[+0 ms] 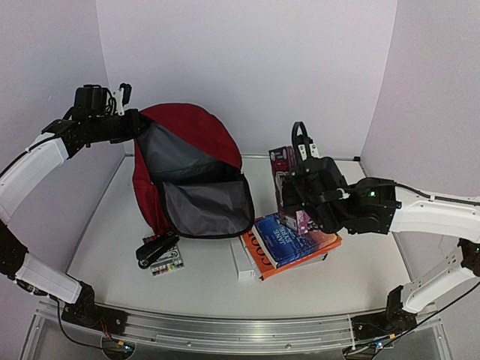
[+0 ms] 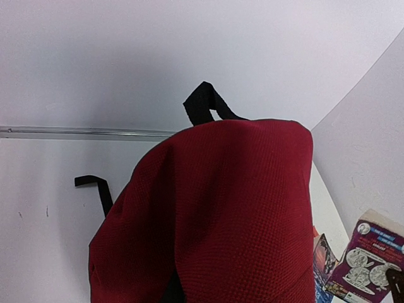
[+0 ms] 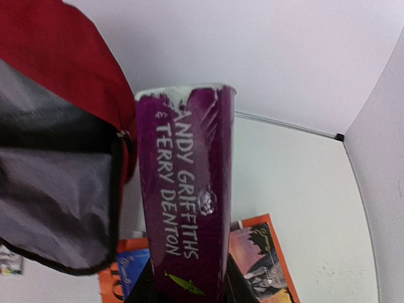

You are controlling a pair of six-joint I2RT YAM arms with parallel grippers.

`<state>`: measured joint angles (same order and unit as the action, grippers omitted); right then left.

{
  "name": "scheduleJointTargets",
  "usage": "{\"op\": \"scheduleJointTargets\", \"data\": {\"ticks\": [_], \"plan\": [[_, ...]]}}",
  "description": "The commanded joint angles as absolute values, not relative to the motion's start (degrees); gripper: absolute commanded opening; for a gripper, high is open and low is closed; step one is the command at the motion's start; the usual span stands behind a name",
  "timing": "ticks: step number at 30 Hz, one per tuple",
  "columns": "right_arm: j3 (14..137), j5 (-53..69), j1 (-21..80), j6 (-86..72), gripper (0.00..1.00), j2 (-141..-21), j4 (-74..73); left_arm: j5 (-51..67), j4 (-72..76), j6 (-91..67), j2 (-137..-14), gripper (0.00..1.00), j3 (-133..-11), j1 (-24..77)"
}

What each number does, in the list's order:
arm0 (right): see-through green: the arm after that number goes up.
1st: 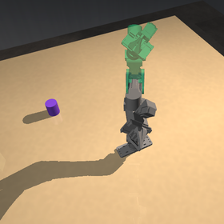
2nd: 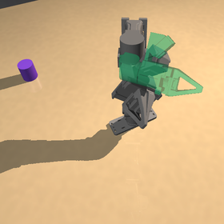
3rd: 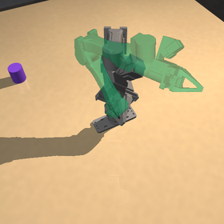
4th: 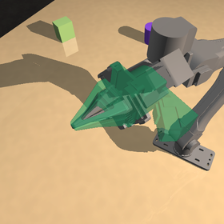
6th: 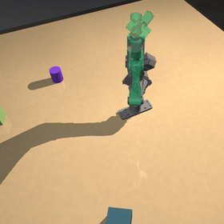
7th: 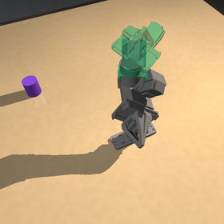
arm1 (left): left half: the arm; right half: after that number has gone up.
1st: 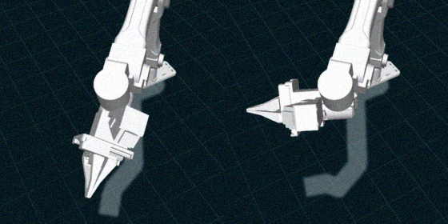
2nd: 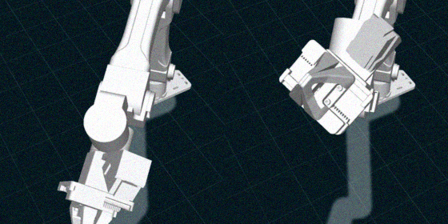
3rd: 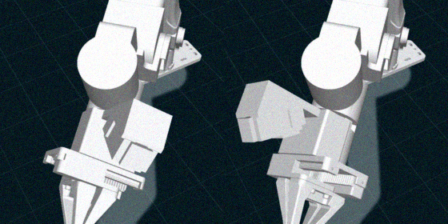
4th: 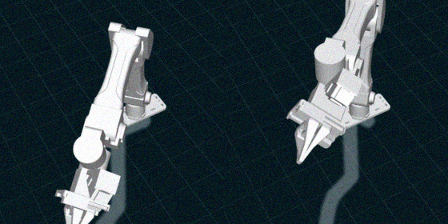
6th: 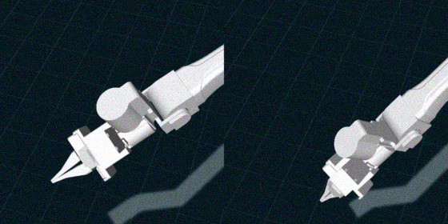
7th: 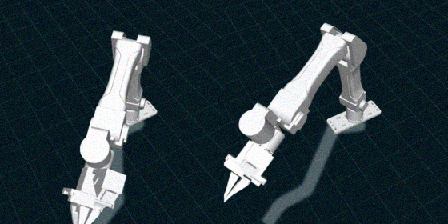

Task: Pack the student bag
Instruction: Pick up the book from the center of the board, then place the book in the student bag.

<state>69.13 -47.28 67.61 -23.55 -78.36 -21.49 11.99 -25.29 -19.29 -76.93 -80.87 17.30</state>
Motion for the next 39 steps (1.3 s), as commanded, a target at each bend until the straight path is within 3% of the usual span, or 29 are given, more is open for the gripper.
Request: {"op": "scheduleJointTargets", "data": {"ticks": [1, 12, 23, 28, 33, 39], "plan": [[78.6, -48.3, 68.7, -25.9, 0.0, -81.2, -8.4, 17.3, -20.7, -18.2, -74.2, 0.0, -80.1, 17.0], [94.4, -44.7, 70.4, -32.3, 0.0, -99.3, -0.6, 18.4, -20.8, -18.8, -73.5, 0.0, -80.1, 17.0], [111.6, -64.0, 70.0, -23.0, 0.0, -116.1, 3.5, 21.4, -19.9, -18.3, -72.5, 0.0, -78.4, 17.0], [122.2, -65.9, 68.5, -18.6, 0.0, -123.9, 4.0, 23.1, -19.8, -18.1, -71.4, 0.0, -77.5, 17.0], [127.6, -65.8, 66.8, -18.1, 0.0, -127.2, 4.4, 24.2, -20.6, -17.8, -71.4, 0.0, -77.1, 17.0], [125.7, -65.2, 66.5, -22.0, 0.0, -128.0, 2.8, 23.8, -19.0, -20.1, -71.4, 0.0, -76.5, 17.0]]}}
